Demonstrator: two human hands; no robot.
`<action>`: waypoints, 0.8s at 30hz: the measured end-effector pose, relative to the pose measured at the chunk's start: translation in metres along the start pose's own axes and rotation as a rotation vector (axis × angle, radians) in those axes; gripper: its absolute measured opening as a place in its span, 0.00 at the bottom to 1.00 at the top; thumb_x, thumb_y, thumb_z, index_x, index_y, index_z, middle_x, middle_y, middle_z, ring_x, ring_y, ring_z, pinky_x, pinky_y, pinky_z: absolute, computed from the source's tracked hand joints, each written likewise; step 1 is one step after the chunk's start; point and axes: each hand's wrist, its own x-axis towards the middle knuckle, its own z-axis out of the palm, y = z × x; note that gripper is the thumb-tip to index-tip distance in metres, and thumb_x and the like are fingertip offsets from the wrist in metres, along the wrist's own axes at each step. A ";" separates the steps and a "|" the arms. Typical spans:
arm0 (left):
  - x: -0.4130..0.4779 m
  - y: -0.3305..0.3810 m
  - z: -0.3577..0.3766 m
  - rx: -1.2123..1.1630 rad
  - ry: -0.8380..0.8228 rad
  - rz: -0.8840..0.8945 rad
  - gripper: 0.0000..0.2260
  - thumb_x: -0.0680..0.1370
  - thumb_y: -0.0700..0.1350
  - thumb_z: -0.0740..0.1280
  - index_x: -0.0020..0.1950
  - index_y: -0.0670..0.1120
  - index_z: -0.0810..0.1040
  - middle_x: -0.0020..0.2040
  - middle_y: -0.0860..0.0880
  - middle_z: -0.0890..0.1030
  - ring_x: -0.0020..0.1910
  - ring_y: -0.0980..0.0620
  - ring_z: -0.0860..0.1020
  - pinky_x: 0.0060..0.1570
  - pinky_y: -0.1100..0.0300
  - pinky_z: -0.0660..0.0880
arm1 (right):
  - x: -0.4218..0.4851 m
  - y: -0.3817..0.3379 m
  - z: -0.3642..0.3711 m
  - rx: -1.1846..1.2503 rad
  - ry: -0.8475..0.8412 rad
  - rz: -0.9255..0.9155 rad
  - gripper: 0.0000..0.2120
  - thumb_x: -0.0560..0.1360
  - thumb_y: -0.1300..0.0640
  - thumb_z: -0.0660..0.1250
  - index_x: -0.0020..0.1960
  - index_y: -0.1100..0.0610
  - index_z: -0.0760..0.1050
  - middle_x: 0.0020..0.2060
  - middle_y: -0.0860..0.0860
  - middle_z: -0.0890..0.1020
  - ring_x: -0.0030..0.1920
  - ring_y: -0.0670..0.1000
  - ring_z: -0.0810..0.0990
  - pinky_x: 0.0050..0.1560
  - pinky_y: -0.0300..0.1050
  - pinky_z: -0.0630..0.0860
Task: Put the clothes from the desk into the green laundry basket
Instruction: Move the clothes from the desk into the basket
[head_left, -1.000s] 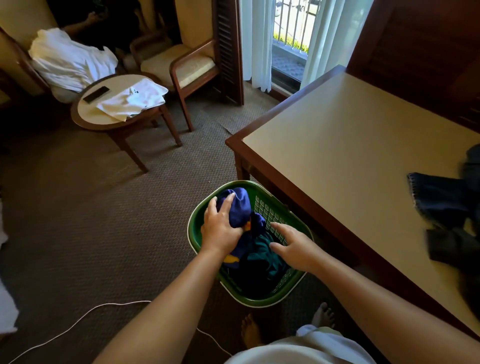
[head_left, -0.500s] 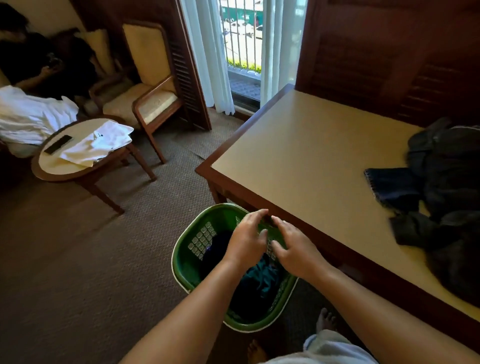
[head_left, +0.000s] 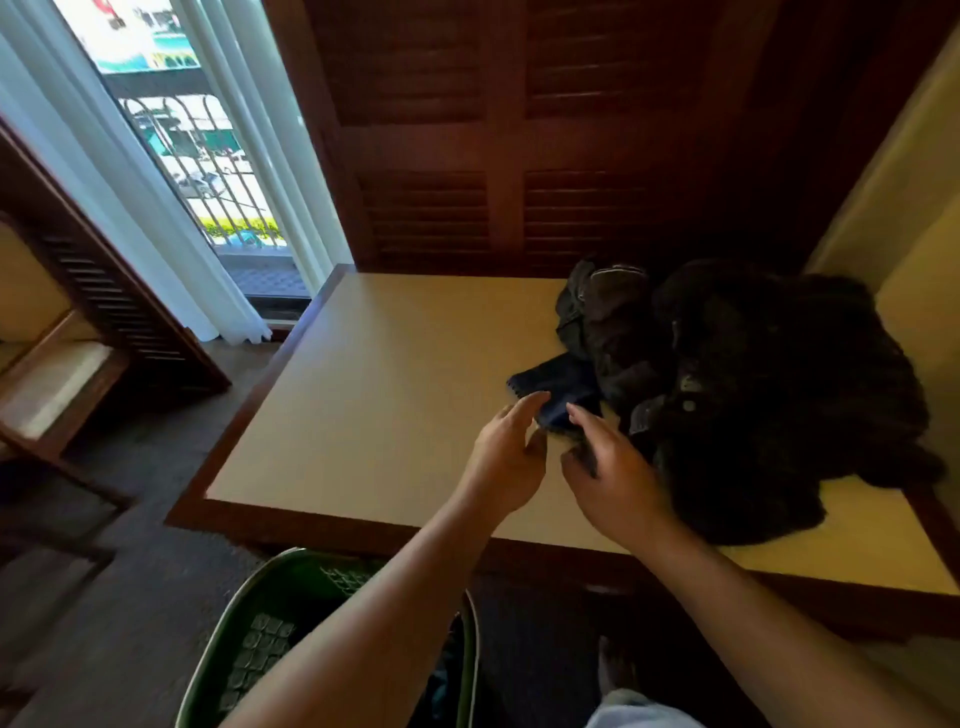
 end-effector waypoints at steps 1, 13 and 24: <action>0.012 0.012 0.008 0.004 -0.027 0.018 0.23 0.83 0.39 0.63 0.78 0.52 0.70 0.72 0.49 0.77 0.69 0.51 0.76 0.64 0.61 0.73 | 0.005 0.007 -0.015 0.017 0.037 0.016 0.27 0.81 0.54 0.63 0.79 0.49 0.61 0.76 0.47 0.67 0.77 0.48 0.63 0.75 0.49 0.65; 0.164 0.126 0.108 0.052 -0.165 0.149 0.26 0.83 0.46 0.66 0.80 0.55 0.65 0.77 0.51 0.68 0.73 0.51 0.71 0.63 0.62 0.71 | 0.083 0.121 -0.173 -0.038 0.311 0.151 0.28 0.81 0.52 0.65 0.79 0.50 0.63 0.75 0.49 0.68 0.76 0.49 0.64 0.71 0.40 0.59; 0.264 0.182 0.188 0.426 -0.252 0.145 0.55 0.68 0.73 0.71 0.81 0.65 0.37 0.83 0.48 0.36 0.80 0.35 0.33 0.75 0.32 0.38 | 0.145 0.233 -0.244 -0.120 0.397 0.345 0.37 0.78 0.46 0.66 0.82 0.49 0.52 0.80 0.55 0.58 0.79 0.58 0.57 0.77 0.61 0.59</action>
